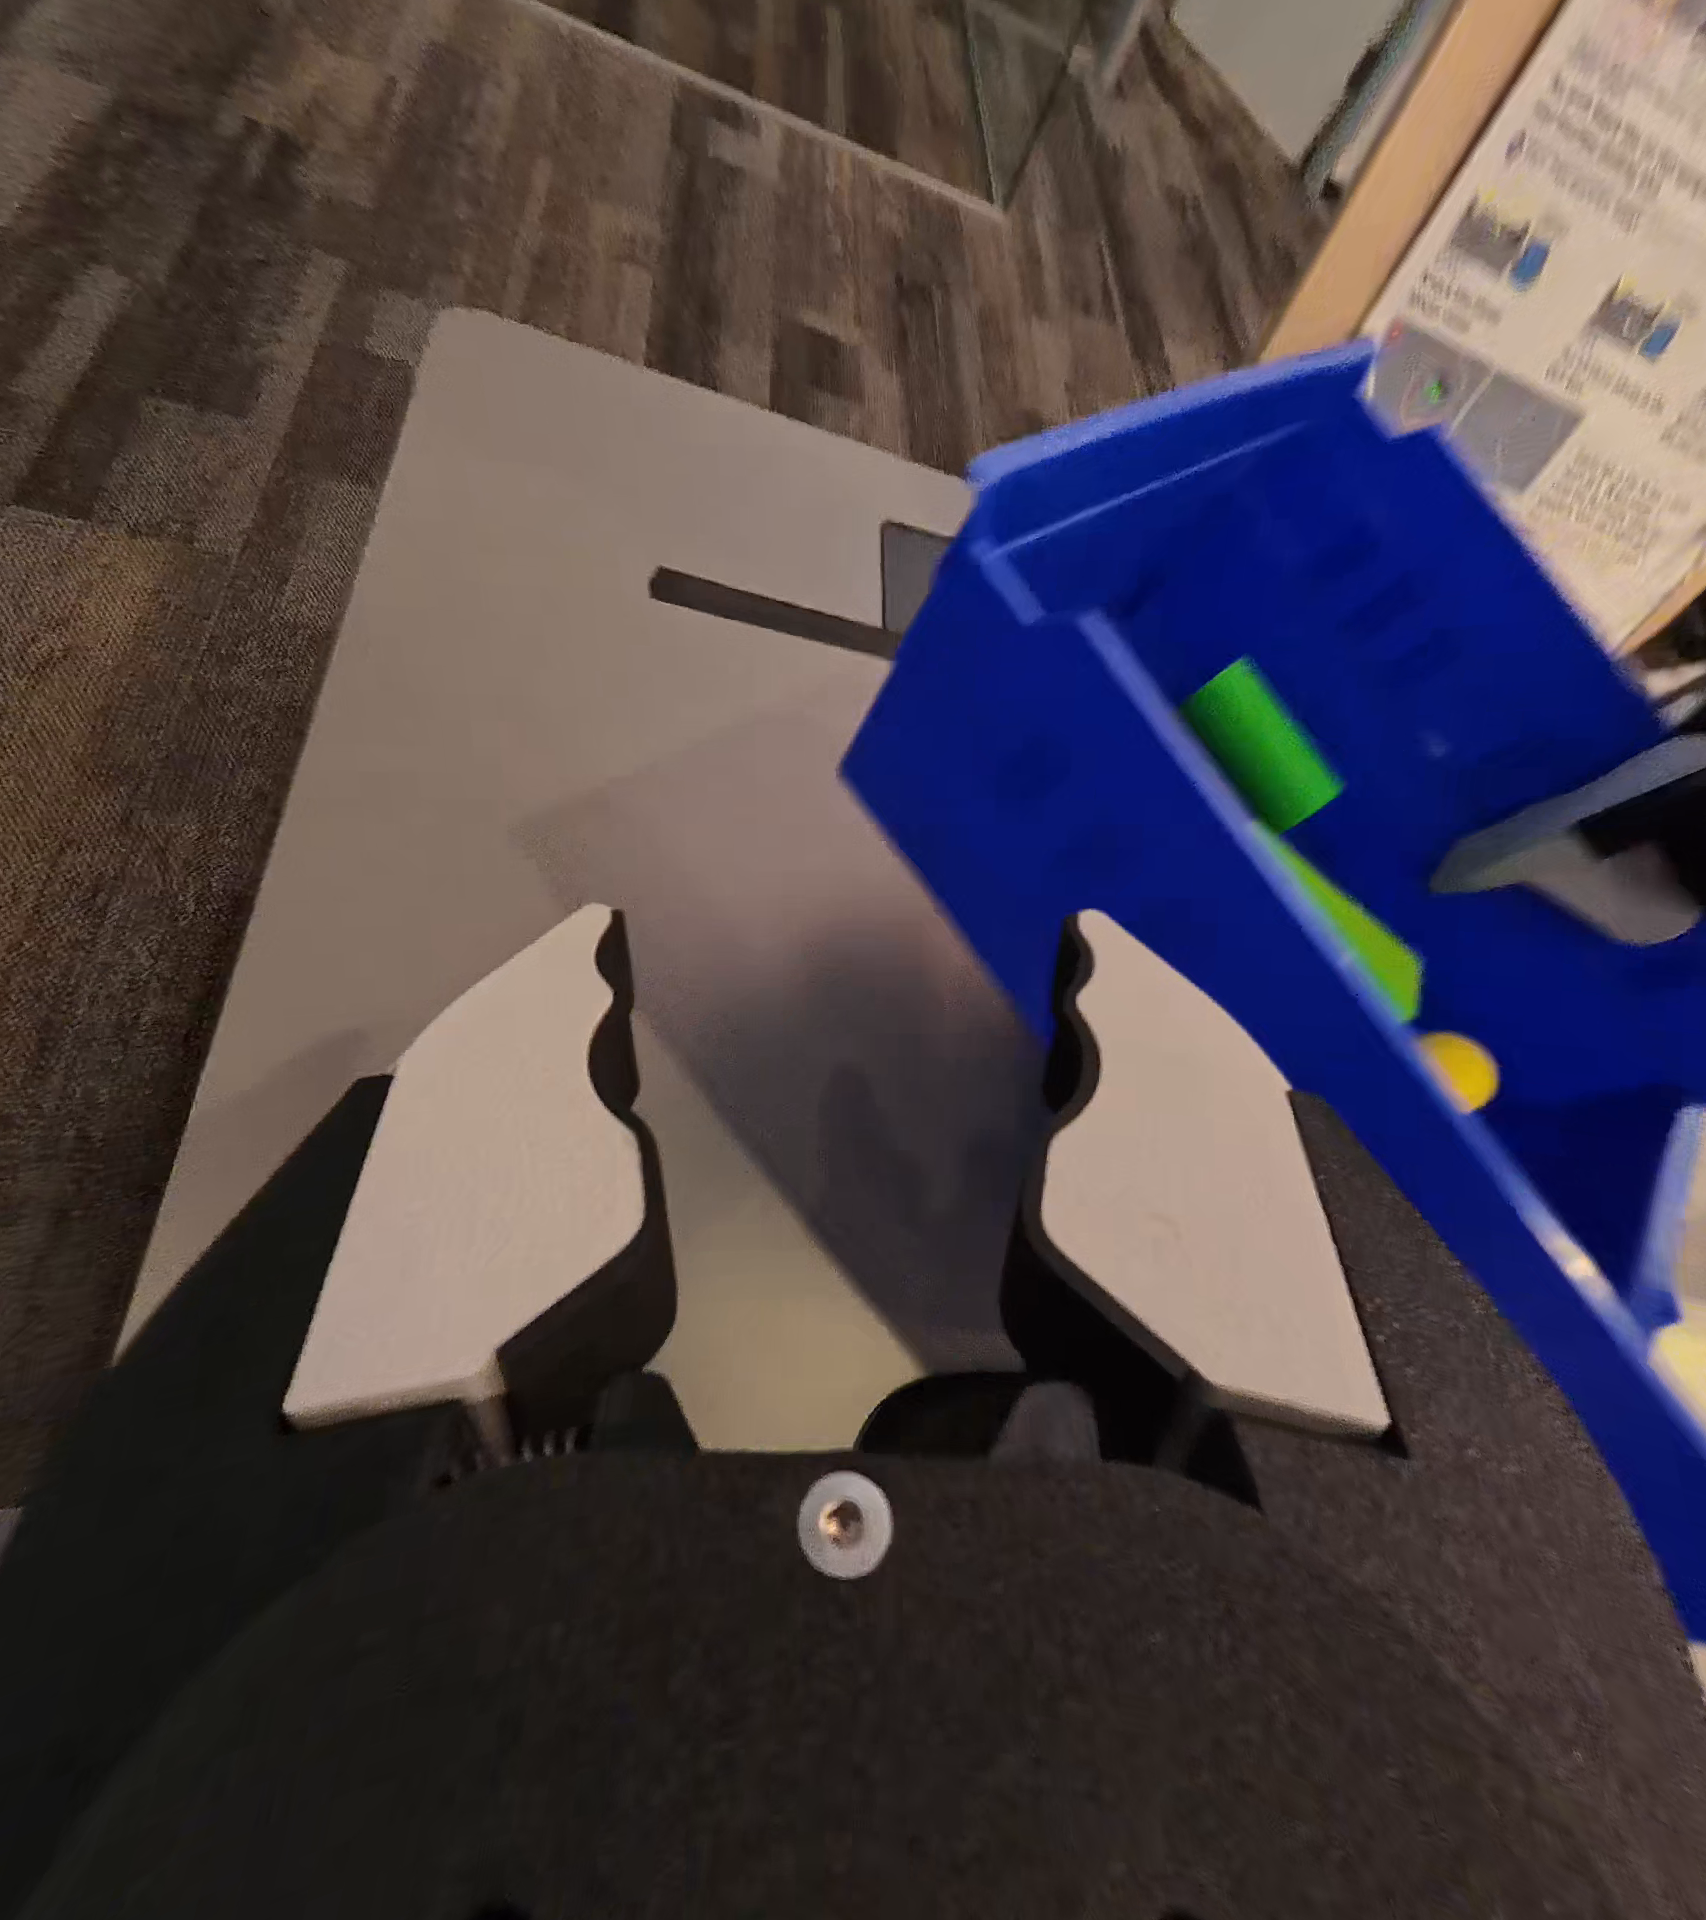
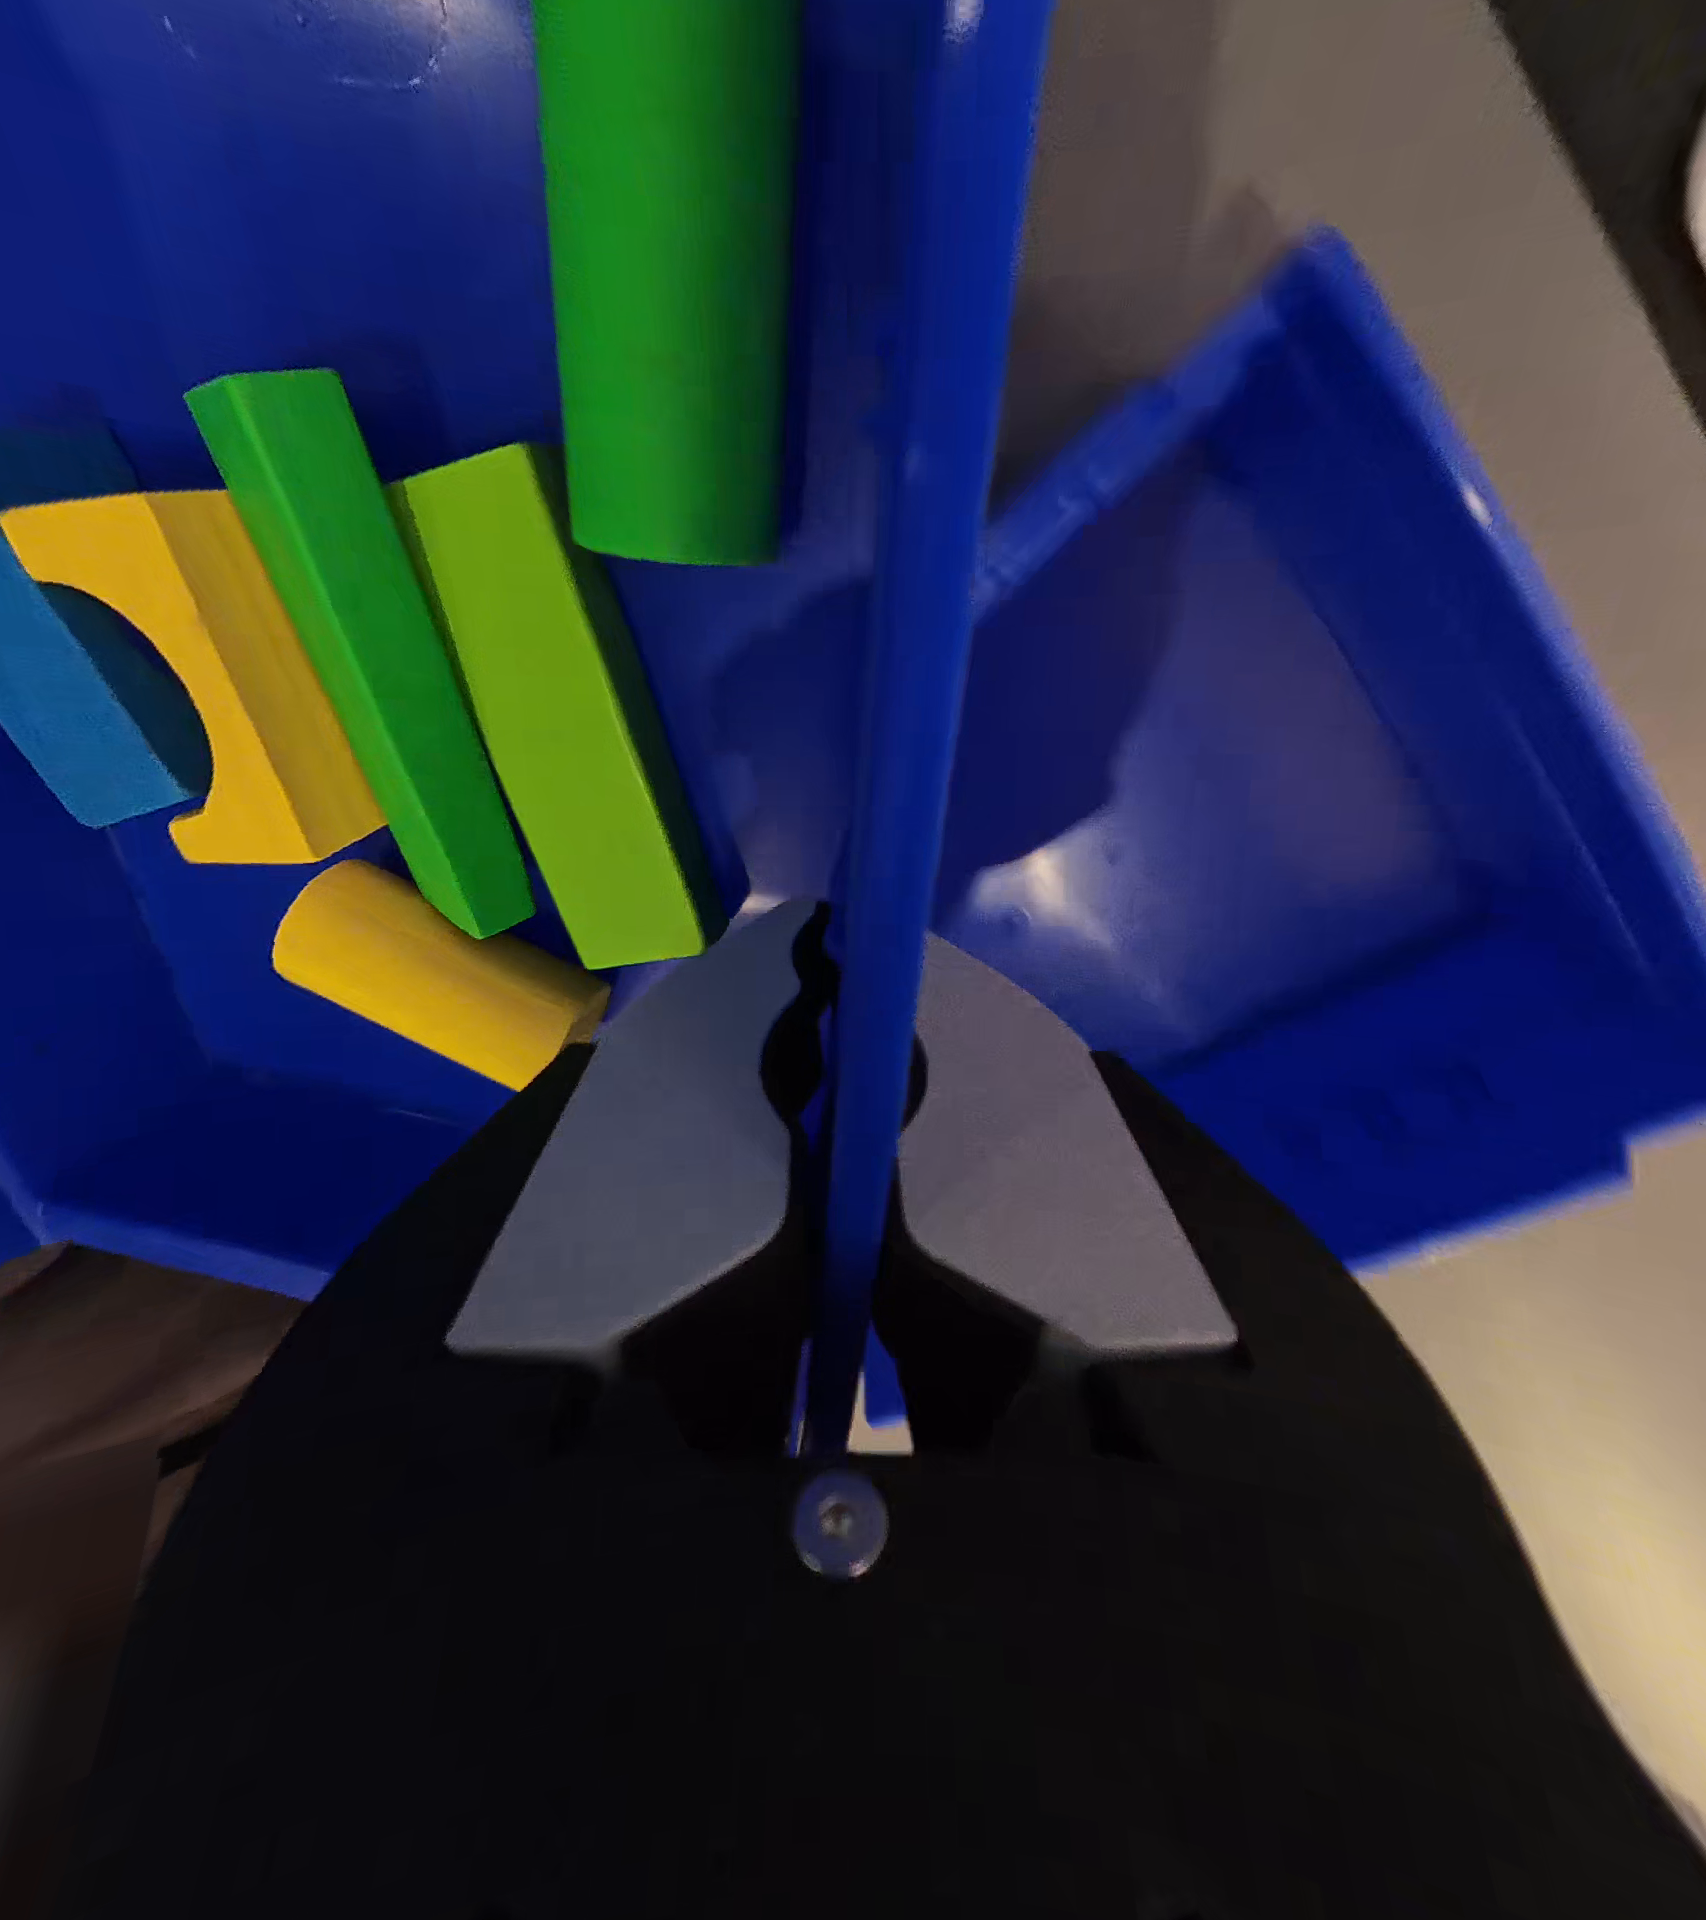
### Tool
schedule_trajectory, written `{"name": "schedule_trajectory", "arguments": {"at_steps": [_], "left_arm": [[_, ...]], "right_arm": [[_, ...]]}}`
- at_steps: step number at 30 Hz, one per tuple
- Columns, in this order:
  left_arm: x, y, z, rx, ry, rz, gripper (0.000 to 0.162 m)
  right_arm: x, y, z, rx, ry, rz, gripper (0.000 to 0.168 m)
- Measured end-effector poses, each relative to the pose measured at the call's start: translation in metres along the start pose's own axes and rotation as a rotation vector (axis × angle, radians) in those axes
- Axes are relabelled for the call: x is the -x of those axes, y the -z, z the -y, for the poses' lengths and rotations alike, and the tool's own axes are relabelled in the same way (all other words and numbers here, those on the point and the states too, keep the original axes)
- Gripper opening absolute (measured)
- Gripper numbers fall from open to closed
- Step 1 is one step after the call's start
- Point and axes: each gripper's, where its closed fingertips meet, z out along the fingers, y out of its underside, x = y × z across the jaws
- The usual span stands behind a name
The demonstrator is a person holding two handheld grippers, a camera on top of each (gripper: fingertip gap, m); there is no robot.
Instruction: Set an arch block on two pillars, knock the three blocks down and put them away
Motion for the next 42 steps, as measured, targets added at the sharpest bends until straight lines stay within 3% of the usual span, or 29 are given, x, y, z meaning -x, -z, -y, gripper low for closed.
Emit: {"name": "schedule_trajectory", "arguments": {"at_steps": [5,11,16,25,26,29,34,36,39,42], "left_arm": [[0.022,0.013,0.002,-0.05,0.078,0.036,0.07],[0.051,0.003,-0.02,0.064,0.15,0.086,0.078],[0.06,-0.002,-0.024,0.075,0.212,0.046,0.075],[0.077,-0.034,-0.057,0.27,0.237,0.055,0.073],[0.081,-0.038,-0.061,0.293,0.24,0.068,0.072],[0.086,-0.051,-0.076,0.379,0.225,0.083,0.073],[0.093,-0.068,-0.1,0.512,0.194,0.119,0.073],[0.093,-0.073,-0.107,0.549,0.176,0.122,0.07],[0.095,-0.081,-0.121,0.628,0.166,0.14,0.066],[0.092,-0.087,-0.135,0.703,0.145,0.127,0.052]], "right_arm": [[0.048,-0.036,0.045,0.033,0.073,0.019,0.007],[0.078,-0.076,0.073,0.072,0.059,0.062,0.008],[0.081,-0.115,0.078,0.113,0.018,0.052,0.007],[0.07,-0.163,0.078,0.031,-0.055,0.051,0.012],[0.074,-0.162,0.078,0.025,-0.051,0.069,0.021],[0.071,-0.145,0.078,-0.028,0.026,0.002,0.025],[0.052,-0.056,0.075,-0.448,0.2,-0.261,0.043],[0.029,-0.015,0.044,-0.563,0.188,-0.375,0.045],[-0.032,0.03,-0.018,-0.682,-0.037,-0.457,0.057],[-0.093,0.029,-0.089,-0.575,-0.277,-0.482,0.065]]}}
